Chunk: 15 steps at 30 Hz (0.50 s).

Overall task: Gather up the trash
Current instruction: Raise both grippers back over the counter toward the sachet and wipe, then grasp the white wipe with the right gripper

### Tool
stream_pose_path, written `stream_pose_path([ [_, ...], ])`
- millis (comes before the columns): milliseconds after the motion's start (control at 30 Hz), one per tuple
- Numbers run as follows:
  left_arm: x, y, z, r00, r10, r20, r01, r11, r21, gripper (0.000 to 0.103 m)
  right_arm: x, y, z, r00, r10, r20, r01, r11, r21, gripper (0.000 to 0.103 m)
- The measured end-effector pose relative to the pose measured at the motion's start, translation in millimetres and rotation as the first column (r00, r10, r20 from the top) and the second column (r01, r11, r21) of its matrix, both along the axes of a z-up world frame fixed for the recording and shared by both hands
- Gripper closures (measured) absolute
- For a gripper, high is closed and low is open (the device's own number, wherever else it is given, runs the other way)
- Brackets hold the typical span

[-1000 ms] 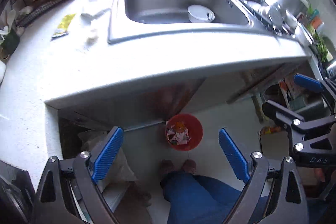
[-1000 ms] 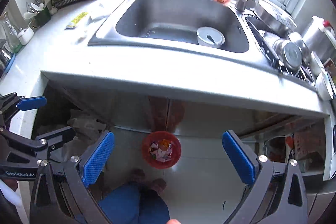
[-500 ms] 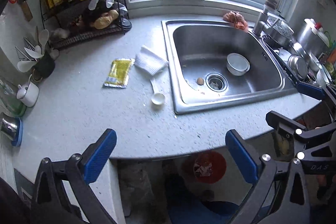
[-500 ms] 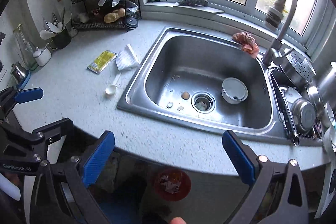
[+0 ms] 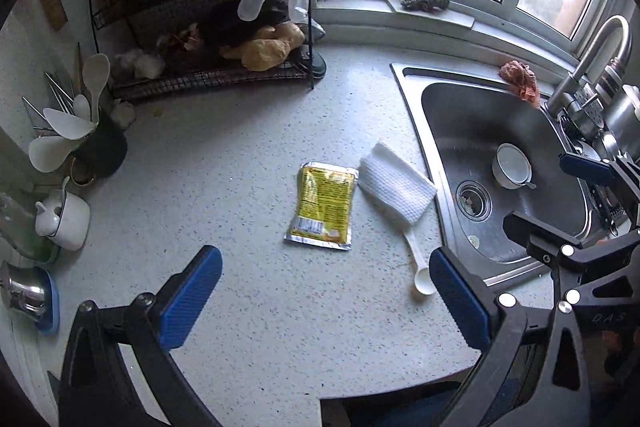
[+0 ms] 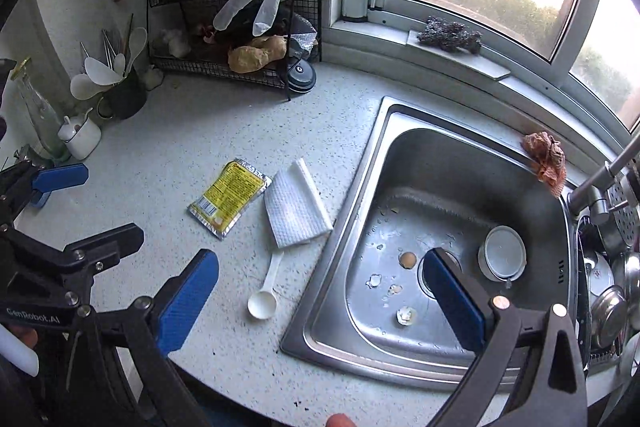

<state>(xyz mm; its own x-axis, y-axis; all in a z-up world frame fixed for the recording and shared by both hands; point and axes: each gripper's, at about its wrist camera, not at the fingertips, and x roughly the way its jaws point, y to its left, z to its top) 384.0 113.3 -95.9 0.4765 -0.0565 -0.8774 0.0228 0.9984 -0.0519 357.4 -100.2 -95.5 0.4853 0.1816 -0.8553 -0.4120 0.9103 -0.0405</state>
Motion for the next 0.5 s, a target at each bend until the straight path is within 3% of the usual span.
stream_pose_path([
  [500, 68.4, 50.4, -75.1, 0.988, 0.001, -0.154, -0.015, 0.996, -0.090, 0.000, 72.5, 46.0, -55.9, 0.985, 0.074, -0.157, -0.088, 0.992, -0.086, 0.001],
])
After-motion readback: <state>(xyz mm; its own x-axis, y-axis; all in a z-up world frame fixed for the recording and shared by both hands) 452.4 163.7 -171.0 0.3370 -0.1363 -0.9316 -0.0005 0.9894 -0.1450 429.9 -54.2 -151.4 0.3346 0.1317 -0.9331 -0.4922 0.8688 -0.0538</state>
